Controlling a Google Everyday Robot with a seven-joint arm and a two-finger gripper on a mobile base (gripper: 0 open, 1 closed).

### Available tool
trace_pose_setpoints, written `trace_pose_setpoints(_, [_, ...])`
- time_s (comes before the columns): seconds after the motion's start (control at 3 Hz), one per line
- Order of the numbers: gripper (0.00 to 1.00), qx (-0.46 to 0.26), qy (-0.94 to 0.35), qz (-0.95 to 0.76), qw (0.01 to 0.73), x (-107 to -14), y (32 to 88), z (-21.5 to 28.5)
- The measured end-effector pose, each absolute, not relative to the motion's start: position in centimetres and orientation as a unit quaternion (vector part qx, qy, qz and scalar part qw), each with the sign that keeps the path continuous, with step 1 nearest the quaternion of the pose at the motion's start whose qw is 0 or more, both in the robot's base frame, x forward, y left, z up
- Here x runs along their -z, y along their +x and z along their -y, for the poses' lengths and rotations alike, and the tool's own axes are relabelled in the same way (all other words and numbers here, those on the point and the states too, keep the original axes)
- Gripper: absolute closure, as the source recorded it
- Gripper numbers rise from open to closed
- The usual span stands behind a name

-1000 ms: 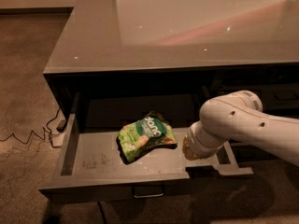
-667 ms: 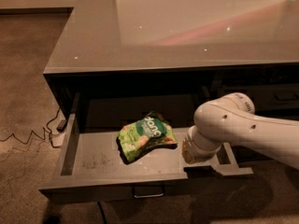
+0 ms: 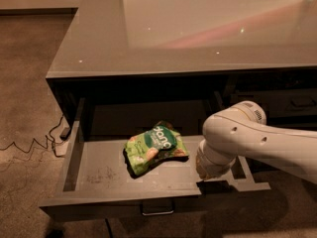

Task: Open top drawer

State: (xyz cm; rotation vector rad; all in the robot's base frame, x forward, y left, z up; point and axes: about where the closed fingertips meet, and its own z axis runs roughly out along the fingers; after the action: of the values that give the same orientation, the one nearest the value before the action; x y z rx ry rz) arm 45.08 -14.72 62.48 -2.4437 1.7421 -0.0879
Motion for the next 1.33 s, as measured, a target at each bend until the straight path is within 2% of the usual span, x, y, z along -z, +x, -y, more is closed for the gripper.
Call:
trace_pose_setpoints(0.33, [0.81,0.047,-0.814,-0.578,0.023,-62.61,43.99,15.02])
trace_pose_setpoints(0.67, [0.58,0.053,-0.802,-0.596,0.003,-62.64,43.66,15.62])
trace_pose_setpoints(1.33, [0.12,0.053,-0.801,-0.596,0.003,-62.64,43.66,15.62])
